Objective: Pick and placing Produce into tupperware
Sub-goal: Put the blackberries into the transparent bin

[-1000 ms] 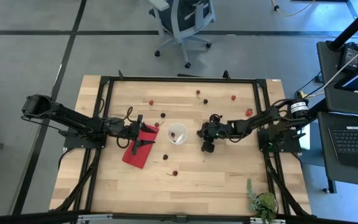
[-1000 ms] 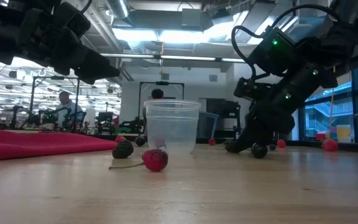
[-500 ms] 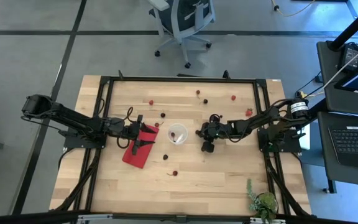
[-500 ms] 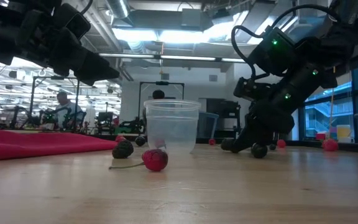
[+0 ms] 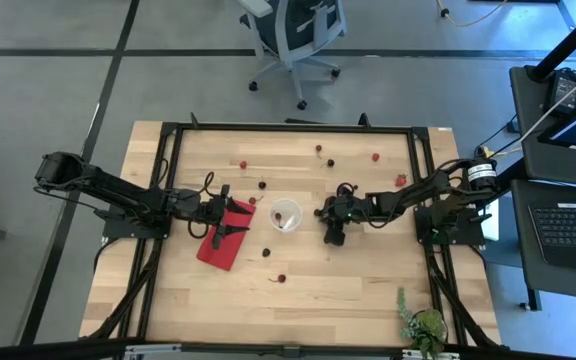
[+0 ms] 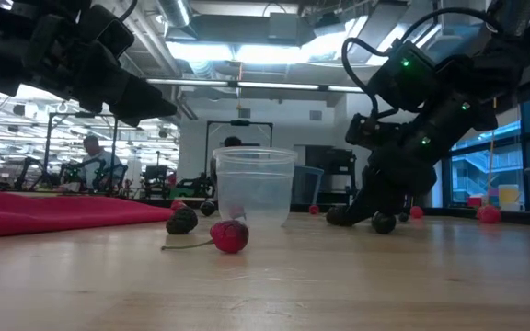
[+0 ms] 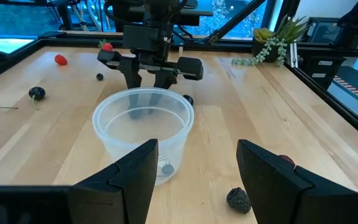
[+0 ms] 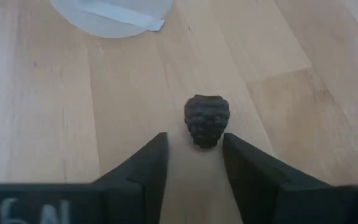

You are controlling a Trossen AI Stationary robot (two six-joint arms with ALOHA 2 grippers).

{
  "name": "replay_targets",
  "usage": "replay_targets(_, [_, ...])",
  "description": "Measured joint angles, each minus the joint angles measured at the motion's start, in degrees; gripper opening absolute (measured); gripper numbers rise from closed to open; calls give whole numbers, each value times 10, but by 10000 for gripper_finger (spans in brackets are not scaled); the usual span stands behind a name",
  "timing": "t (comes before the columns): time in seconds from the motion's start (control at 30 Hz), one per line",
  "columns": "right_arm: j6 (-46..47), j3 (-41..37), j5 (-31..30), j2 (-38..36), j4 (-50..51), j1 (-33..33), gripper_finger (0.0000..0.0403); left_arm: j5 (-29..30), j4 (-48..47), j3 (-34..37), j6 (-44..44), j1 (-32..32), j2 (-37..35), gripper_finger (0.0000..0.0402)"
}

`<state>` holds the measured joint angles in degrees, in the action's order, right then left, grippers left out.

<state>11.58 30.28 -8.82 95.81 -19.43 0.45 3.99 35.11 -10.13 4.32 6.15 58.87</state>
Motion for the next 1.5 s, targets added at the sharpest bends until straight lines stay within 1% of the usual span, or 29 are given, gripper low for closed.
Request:
replay_targets(0.13, [-17,0,4,0,-9,0,193,0,0,0,0,0,0,212])
replay_targets(0.3, [-38,0,4,0,-39,0,212,0,0,0,0,0,0,212])
replay_targets(0.6, [-64,0,-5,6,-53,1,215,0,-1,0,0,0,0,212])
replay_targets(0.93, [-72,0,-8,57,-113,1,215,0,-1,0,0,0,0,212])
replay_targets(1.0, [-57,1,-8,62,-111,1,209,0,-2,0,0,0,0,212])
replay_targets(1.1, [-47,1,-8,66,-110,1,190,0,-2,0,0,0,0,212])
replay_targets(1.33, [-48,2,-5,64,-107,1,109,0,-2,0,0,0,0,212])
replay_targets(1.37, [-47,2,-5,64,-106,1,104,0,-2,0,0,0,0,212])
replay_targets(1.5, [-44,2,-5,58,-99,1,104,0,-2,0,0,0,0,212])
